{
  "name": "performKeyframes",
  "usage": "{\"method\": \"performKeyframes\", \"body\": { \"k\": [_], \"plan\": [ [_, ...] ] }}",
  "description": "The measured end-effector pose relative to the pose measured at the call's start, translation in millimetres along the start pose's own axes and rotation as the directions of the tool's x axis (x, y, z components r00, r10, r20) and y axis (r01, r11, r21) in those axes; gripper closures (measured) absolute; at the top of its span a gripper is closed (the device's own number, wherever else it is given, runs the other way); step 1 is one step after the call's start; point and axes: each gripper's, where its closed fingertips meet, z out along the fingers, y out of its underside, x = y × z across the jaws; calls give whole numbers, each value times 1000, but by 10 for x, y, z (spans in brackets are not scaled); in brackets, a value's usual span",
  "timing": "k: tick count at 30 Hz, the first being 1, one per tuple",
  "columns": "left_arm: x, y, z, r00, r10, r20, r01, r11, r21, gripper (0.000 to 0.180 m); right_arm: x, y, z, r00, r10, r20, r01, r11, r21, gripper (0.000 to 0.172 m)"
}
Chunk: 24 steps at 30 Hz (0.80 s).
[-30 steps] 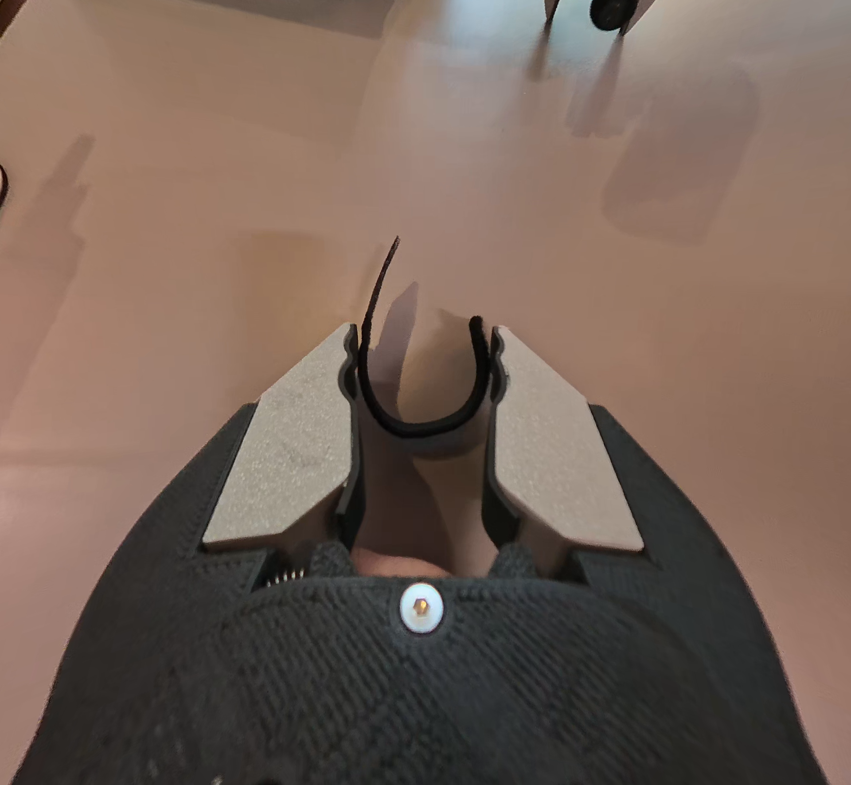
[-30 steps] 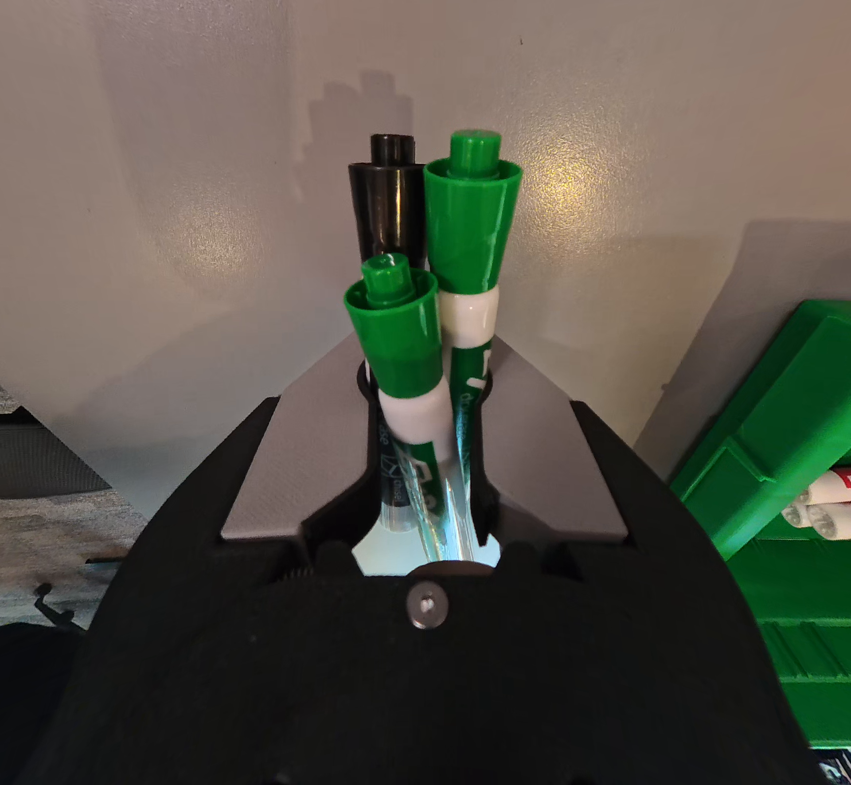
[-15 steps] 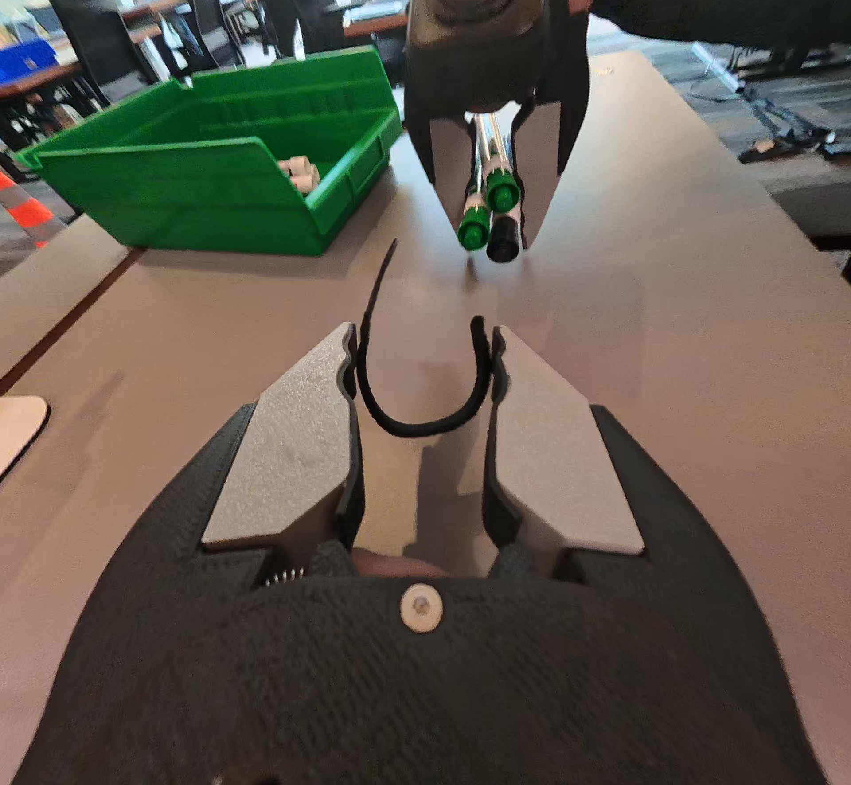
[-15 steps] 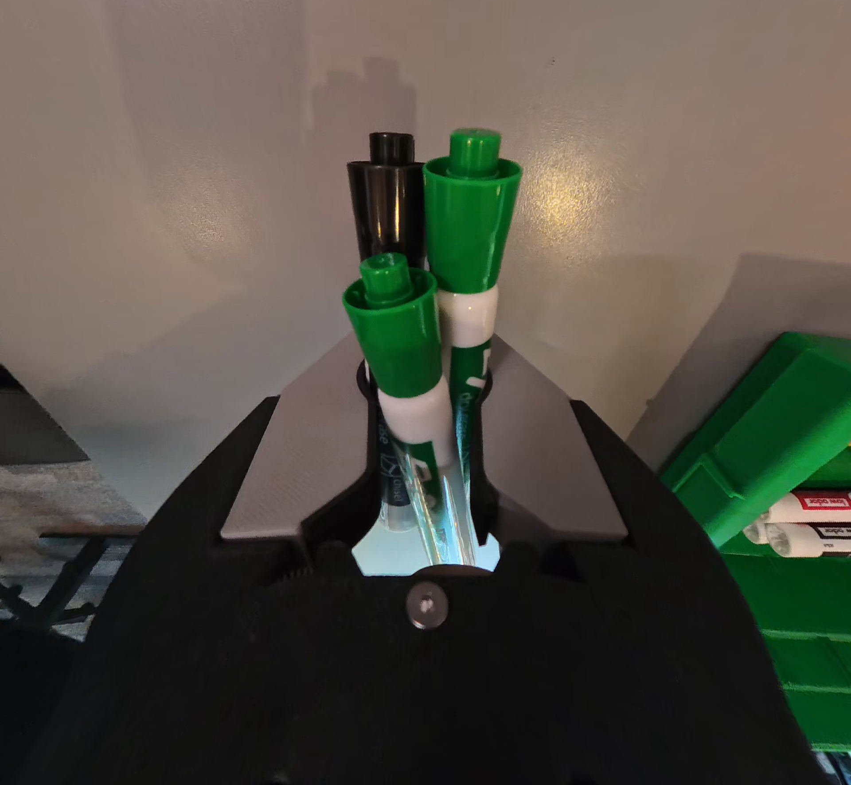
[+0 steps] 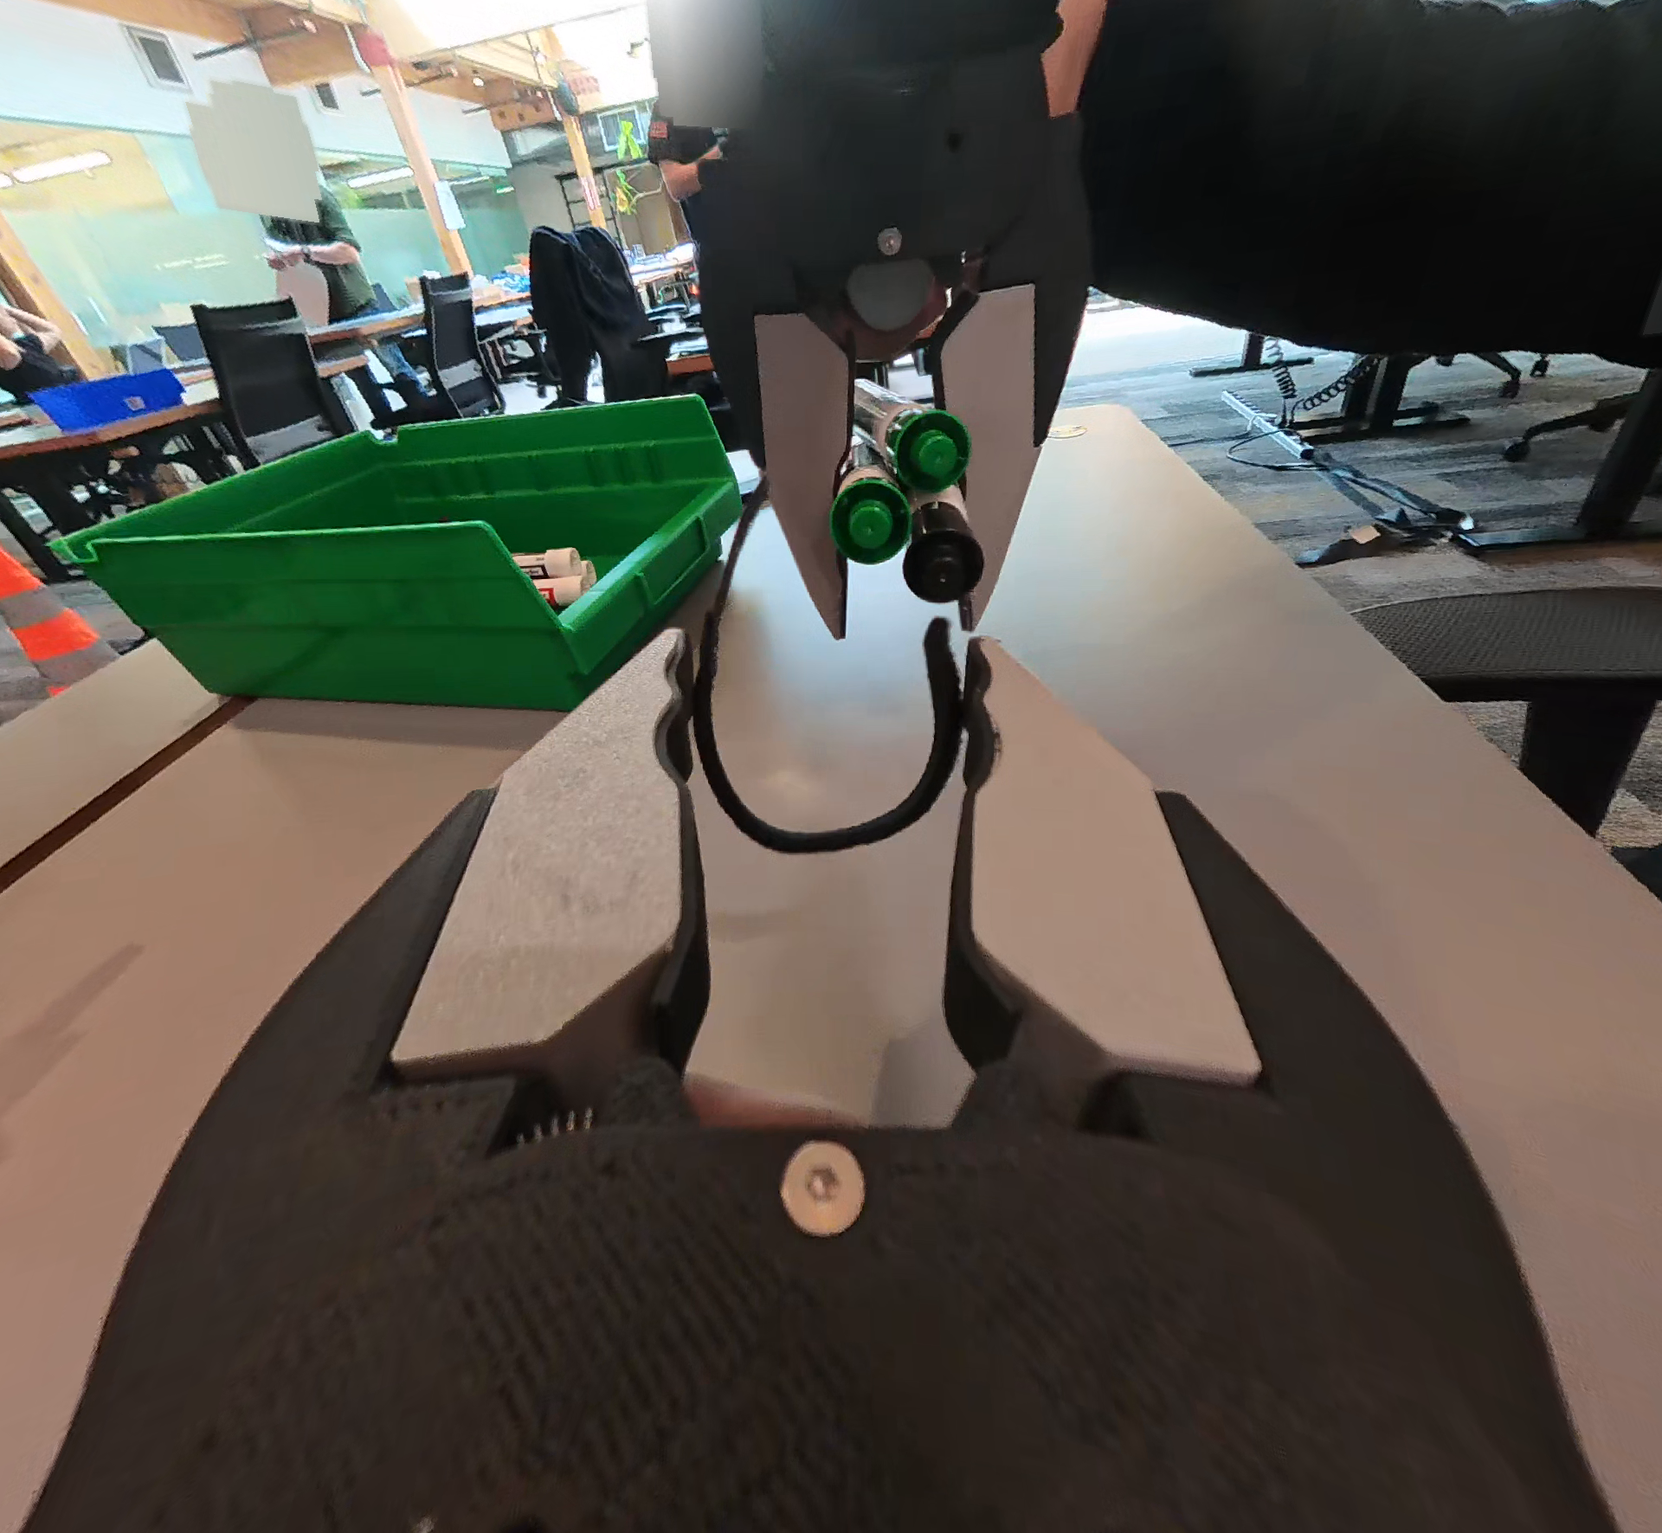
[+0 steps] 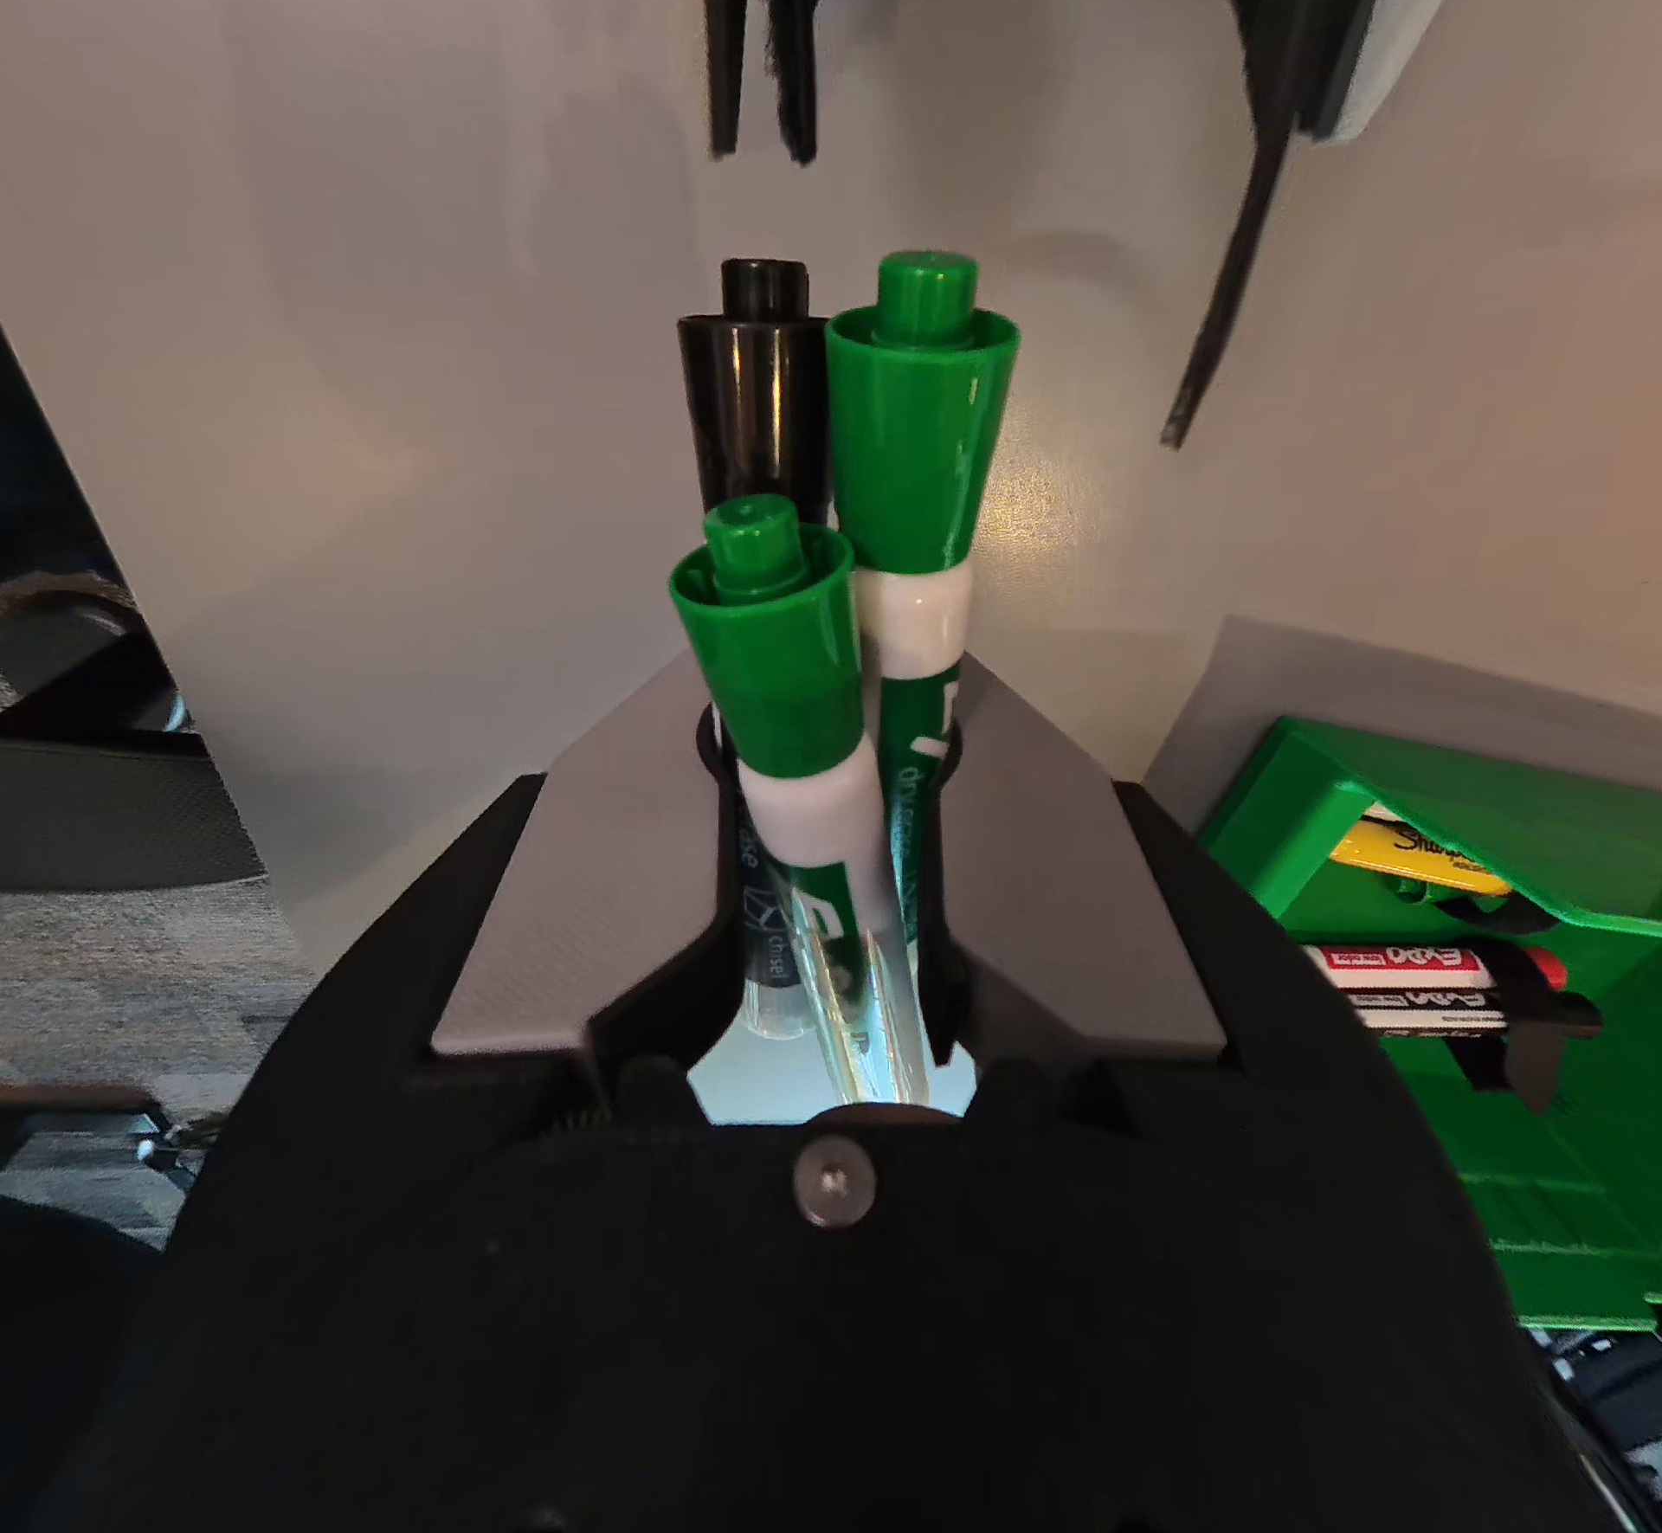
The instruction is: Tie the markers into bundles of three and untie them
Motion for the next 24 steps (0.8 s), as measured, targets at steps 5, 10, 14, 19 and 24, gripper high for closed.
{"method": "performKeyframes", "body": {
  "k": [5, 10, 14, 19, 24],
  "plan": [
    [70, -3, 25, 1000, 5, -21, -5, 1000, -3, 121, -20, -89, -38, 1000, -16, 3, 16, 1000, 22, 135],
    [107, -10, 43, 999, 13, -32, -13, 1000, 1, 121, -16, -170, -43, 999, -33, -6, 33, 999, 38, 135],
    [125, -19, 50, 999, 18, -36, -18, 1000, 6, 121, 0, -242, -39, 999, -41, -9, 42, 997, 59, 135],
    [145, -33, 58, 999, 23, -38, -22, 1000, 16, 121, 35, -303, -24, 999, -44, -14, 45, 996, 77, 135],
    [147, -45, 73, 999, 28, -30, -27, 999, 25, 121, 17, -388, -7, 998, -57, -7, 57, 993, 106, 135]
  ]
}}
